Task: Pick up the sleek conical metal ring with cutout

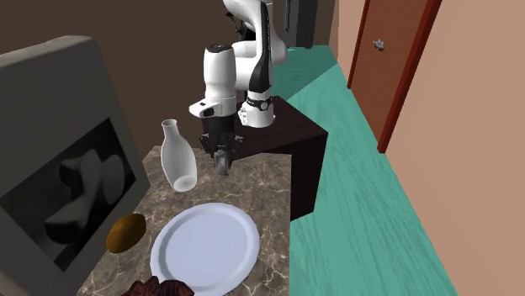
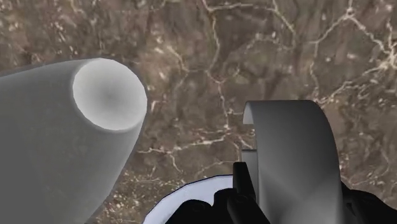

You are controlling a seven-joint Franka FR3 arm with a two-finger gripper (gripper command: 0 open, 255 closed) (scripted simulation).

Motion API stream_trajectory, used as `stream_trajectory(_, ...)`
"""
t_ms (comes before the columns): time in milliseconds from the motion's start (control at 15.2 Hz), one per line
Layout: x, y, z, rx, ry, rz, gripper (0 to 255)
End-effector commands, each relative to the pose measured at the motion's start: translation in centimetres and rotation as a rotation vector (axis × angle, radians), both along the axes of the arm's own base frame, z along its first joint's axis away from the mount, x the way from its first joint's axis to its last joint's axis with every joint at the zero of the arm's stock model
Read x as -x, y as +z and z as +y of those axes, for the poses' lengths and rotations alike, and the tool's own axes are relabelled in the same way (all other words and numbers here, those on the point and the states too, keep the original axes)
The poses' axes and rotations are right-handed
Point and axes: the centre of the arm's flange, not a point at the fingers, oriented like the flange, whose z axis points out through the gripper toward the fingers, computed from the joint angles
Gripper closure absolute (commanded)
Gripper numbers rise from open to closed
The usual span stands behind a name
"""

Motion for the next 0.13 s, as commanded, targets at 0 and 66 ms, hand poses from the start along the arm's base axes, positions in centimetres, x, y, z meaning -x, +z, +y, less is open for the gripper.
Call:
stream_trajectory(0, 0.01, 0.54, 0.02, 0.000, 0.000, 0.001, 255)
stream_trajectory(66, 0.02, 0.54, 0.02, 0.000, 0.000, 0.001, 255)
